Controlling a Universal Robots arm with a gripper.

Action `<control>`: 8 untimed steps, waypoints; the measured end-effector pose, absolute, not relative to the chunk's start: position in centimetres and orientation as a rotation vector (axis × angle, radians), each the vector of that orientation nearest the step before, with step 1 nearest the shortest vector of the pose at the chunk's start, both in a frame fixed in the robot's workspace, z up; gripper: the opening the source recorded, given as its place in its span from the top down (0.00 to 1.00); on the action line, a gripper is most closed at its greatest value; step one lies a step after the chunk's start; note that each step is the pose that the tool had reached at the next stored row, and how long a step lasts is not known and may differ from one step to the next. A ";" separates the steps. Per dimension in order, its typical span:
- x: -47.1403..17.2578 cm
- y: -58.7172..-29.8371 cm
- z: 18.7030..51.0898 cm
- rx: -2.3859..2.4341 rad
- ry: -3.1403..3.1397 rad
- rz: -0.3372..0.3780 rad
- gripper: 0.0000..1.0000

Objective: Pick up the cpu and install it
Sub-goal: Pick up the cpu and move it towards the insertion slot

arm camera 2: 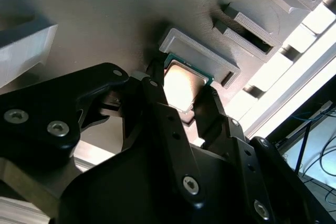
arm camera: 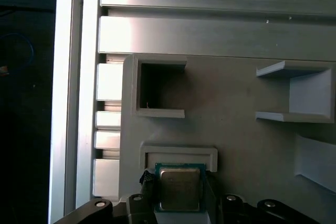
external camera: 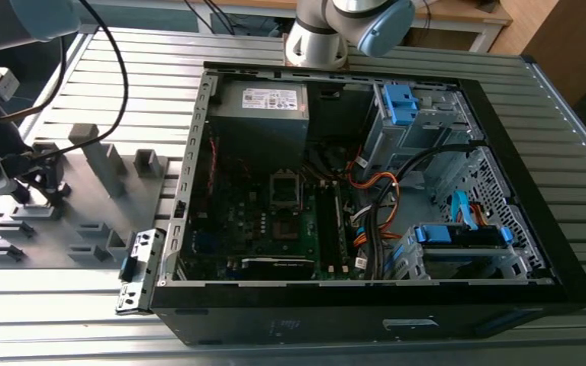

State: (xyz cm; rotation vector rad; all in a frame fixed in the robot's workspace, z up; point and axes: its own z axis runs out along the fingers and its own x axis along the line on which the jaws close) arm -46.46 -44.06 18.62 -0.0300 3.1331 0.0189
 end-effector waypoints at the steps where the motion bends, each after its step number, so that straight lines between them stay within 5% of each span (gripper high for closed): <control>1: -46.5 -44.1 18.8 -0.030 3.133 0.019 0.53; 8: -46.5 -44.1 19.7 -0.030 3.133 0.019 0.53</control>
